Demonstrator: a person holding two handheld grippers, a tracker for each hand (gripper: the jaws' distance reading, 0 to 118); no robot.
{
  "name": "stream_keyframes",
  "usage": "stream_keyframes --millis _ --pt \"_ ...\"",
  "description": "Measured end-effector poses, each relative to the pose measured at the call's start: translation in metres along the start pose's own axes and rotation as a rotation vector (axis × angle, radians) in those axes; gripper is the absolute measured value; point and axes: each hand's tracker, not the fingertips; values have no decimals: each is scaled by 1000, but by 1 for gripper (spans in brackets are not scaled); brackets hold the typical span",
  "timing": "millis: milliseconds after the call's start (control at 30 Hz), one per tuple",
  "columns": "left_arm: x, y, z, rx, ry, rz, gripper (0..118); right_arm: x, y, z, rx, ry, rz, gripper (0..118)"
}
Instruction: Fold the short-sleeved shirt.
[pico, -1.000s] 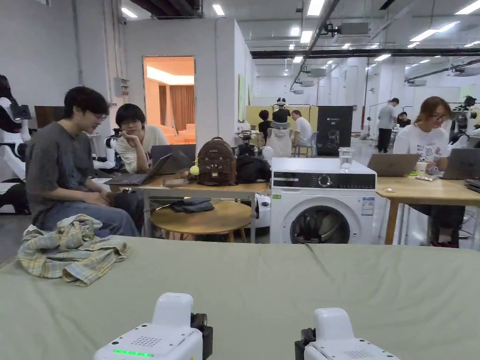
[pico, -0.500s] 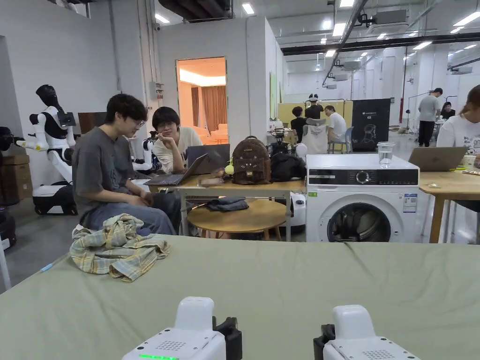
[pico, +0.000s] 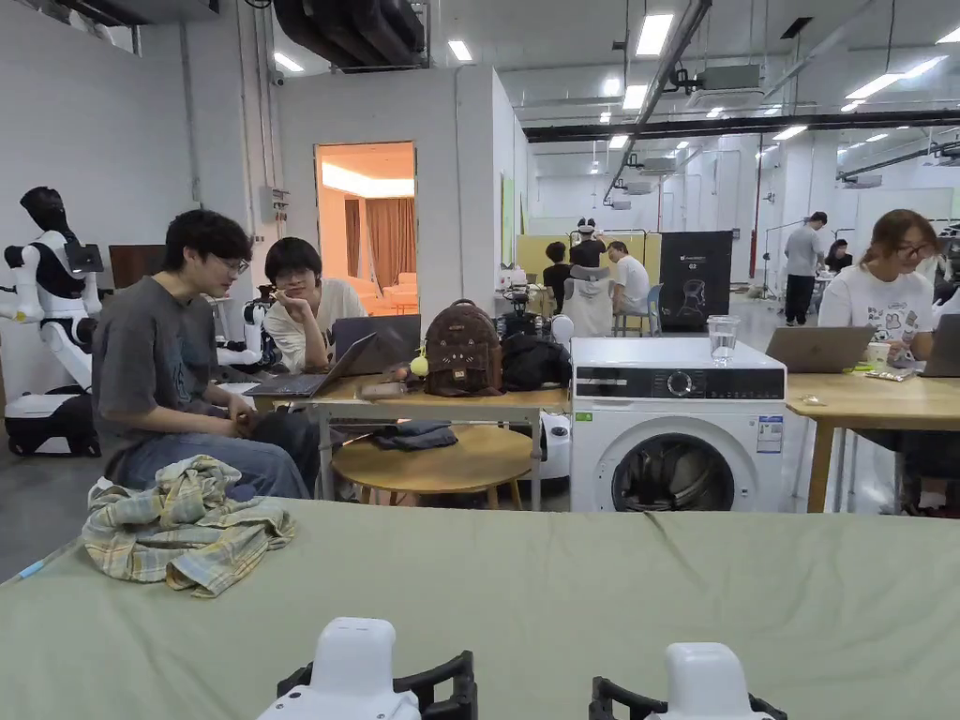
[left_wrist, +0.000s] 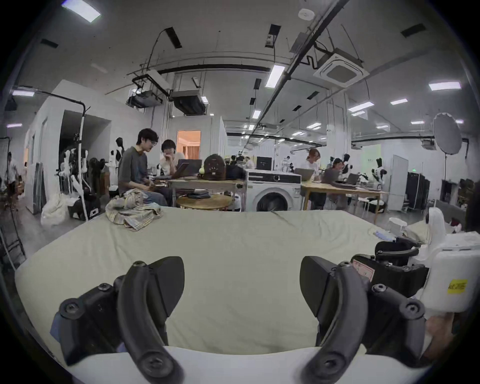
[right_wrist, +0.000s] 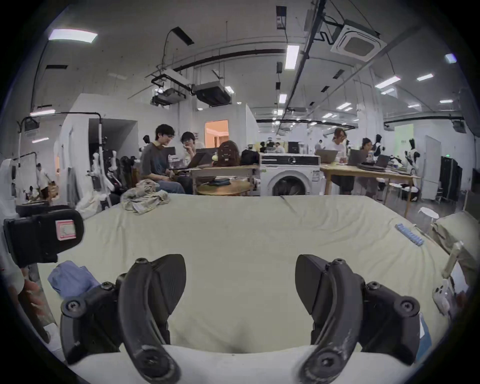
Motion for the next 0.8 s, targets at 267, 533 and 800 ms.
stream_keyframes --millis 267,533,800 --pt "15 -11 0 -35 10 -34 93 6 5 16 22 -65 15 88" --pt "16 -5 2 -20 -6 -56 93 10 8 19 54 -61 43 88" --pt "11 6 8 1 -1 -46 92 12 13 27 53 -45 -9 89"
